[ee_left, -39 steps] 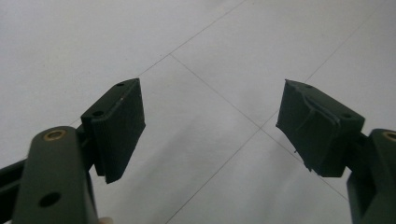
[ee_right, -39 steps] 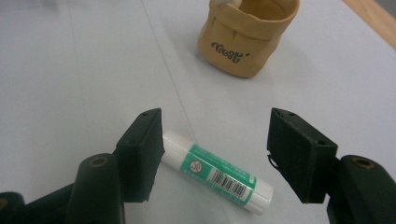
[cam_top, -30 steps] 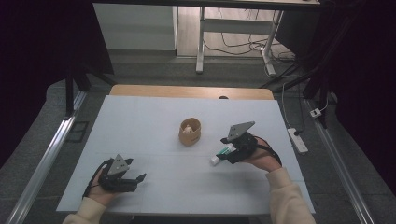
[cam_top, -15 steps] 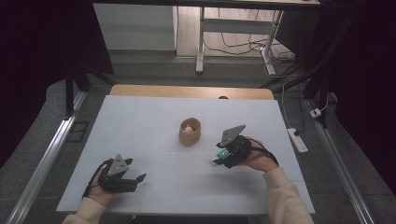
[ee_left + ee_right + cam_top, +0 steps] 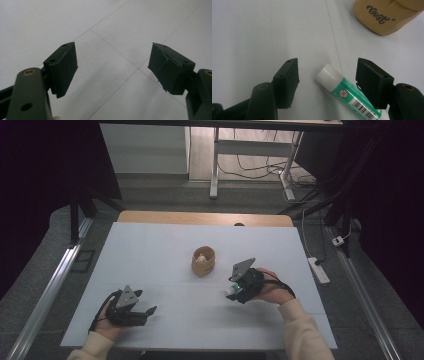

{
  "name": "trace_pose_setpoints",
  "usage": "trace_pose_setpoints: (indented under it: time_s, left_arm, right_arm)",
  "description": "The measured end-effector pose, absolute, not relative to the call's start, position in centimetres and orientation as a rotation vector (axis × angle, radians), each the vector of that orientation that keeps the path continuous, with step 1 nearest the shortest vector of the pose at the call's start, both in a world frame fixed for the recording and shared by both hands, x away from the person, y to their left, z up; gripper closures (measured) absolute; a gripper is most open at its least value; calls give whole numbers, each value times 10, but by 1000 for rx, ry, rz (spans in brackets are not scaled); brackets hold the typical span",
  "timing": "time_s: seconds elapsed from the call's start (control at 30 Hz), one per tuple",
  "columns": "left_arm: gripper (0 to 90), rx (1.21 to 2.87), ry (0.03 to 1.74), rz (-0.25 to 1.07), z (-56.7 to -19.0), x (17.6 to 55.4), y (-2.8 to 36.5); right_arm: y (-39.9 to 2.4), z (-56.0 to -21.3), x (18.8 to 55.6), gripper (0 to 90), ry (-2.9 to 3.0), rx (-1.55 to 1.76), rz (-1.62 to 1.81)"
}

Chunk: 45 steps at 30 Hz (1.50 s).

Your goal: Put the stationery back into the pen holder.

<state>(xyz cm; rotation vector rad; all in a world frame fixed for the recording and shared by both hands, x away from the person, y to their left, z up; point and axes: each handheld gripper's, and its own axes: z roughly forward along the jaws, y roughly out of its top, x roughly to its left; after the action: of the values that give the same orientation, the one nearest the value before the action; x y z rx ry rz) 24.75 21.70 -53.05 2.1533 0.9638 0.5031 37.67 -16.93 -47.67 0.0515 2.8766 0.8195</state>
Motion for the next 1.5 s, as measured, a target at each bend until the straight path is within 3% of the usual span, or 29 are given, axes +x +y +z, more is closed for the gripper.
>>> trace_pose_setpoints:
  time_s: [0.4, 0.9, 1.5]
  left_arm:
    - [229, 2154, 964, 503, -531, 247, 217]
    - [229, 2150, 971, 503, -531, 247, 218]
    - [229, 2154, 969, 504, -531, 248, 218]
  right_arm:
    - [-170, -490, 382, 387, 2890, -48, 696]
    - [-166, -502, 391, 507, 2923, -151, 636]
    - [-167, -503, 393, 509, 2936, -133, 651]
